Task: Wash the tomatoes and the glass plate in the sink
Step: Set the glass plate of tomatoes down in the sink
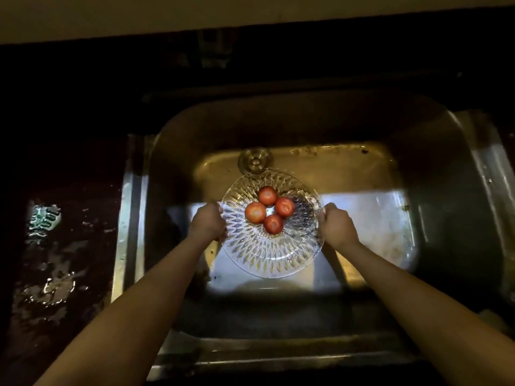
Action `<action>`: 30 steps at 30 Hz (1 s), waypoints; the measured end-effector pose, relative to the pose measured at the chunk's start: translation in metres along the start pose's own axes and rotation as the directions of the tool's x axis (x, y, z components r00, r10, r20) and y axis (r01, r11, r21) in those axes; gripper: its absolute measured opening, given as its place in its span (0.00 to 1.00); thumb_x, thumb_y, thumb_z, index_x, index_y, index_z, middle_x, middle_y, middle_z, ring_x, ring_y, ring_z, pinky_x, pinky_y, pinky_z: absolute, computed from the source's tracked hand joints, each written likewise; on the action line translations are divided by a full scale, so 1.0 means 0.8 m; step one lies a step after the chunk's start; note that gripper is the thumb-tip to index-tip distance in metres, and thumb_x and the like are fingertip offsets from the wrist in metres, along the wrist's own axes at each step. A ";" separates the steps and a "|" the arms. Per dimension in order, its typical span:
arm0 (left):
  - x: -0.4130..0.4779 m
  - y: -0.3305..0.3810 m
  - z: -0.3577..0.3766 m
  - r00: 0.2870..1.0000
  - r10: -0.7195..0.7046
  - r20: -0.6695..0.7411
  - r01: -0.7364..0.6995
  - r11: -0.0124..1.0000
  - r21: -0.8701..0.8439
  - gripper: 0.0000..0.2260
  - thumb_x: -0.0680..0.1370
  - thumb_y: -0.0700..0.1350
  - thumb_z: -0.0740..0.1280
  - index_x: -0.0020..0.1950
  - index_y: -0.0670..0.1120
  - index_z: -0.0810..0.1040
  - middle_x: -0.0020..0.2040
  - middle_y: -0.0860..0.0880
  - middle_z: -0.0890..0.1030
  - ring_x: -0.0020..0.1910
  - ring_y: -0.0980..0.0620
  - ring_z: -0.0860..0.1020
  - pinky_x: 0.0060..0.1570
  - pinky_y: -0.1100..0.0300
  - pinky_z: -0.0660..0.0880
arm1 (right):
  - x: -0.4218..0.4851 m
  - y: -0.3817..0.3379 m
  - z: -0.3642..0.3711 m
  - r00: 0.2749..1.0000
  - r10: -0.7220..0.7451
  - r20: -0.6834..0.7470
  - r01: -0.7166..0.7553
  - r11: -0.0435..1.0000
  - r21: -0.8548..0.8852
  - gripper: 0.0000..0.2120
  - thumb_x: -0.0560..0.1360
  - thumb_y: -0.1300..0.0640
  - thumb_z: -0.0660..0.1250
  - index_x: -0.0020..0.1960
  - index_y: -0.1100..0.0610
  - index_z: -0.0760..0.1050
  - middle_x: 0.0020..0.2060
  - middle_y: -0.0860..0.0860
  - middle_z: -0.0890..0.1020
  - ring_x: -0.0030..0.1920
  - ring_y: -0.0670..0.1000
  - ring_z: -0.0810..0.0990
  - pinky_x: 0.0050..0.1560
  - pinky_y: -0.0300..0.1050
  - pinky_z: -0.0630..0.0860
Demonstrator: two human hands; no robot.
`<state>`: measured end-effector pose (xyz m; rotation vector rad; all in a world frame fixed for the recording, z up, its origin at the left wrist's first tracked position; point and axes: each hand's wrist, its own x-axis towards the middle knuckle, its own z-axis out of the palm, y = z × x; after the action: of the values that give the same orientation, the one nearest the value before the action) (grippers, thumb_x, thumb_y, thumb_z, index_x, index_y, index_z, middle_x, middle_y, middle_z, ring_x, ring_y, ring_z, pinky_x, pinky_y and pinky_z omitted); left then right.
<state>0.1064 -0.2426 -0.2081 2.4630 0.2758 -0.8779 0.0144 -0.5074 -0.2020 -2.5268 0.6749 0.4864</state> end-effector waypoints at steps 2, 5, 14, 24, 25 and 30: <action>-0.009 0.005 -0.004 1.000 0.004 0.004 -0.004 0.999 0.045 0.11 0.72 0.35 0.64 0.53 0.41 0.73 0.46 0.37 0.82 0.45 0.39 0.82 0.46 0.48 0.80 | 0.001 -0.001 -0.001 1.000 -0.011 0.015 0.011 1.000 -0.022 0.13 0.79 0.56 0.57 0.51 0.67 0.69 0.46 0.67 0.79 0.48 0.66 0.78 0.42 0.51 0.71; -0.027 0.014 -0.010 0.987 0.119 -0.106 -0.089 0.964 0.250 0.14 0.72 0.37 0.65 0.57 0.41 0.73 0.54 0.38 0.78 0.53 0.39 0.77 0.49 0.51 0.75 | 0.003 -0.004 -0.006 0.999 -0.004 0.050 0.006 0.999 -0.049 0.12 0.79 0.56 0.57 0.51 0.66 0.68 0.47 0.66 0.79 0.49 0.65 0.78 0.43 0.51 0.72; -0.055 0.051 0.013 0.891 0.453 0.000 -0.450 0.886 0.113 0.30 0.68 0.39 0.72 0.69 0.45 0.67 0.65 0.42 0.69 0.67 0.43 0.65 0.66 0.52 0.64 | 0.007 -0.042 -0.011 0.902 -0.430 0.028 0.431 0.902 -0.013 0.27 0.71 0.57 0.70 0.67 0.55 0.66 0.63 0.53 0.73 0.64 0.54 0.66 0.63 0.48 0.63; -0.040 0.047 0.029 0.897 0.441 0.027 -0.441 0.891 0.106 0.27 0.68 0.41 0.73 0.65 0.45 0.70 0.63 0.45 0.73 0.64 0.45 0.69 0.62 0.57 0.64 | 0.020 -0.048 0.014 0.907 -0.416 0.065 0.418 0.908 -0.019 0.26 0.68 0.55 0.72 0.64 0.52 0.69 0.61 0.51 0.74 0.62 0.53 0.65 0.59 0.43 0.60; -0.039 0.048 0.030 0.899 0.438 0.027 -0.438 0.893 0.104 0.26 0.68 0.41 0.73 0.65 0.45 0.71 0.63 0.45 0.73 0.64 0.45 0.69 0.62 0.57 0.65 | 0.021 -0.047 0.015 0.908 -0.414 0.059 0.416 0.909 -0.017 0.26 0.68 0.54 0.72 0.64 0.52 0.69 0.61 0.51 0.75 0.62 0.53 0.66 0.59 0.44 0.61; -0.045 0.053 0.019 0.910 0.415 0.015 -0.415 0.906 0.088 0.26 0.68 0.43 0.74 0.65 0.46 0.71 0.63 0.45 0.74 0.64 0.46 0.70 0.61 0.58 0.66 | 0.018 -0.049 0.001 0.909 -0.416 0.028 0.415 0.910 0.021 0.25 0.69 0.53 0.72 0.63 0.53 0.70 0.60 0.52 0.75 0.61 0.53 0.68 0.60 0.46 0.64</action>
<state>0.0852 -0.2875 -0.1789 2.4673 -0.2882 -0.7094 0.0467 -0.4822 -0.1953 -2.5434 0.1128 0.3636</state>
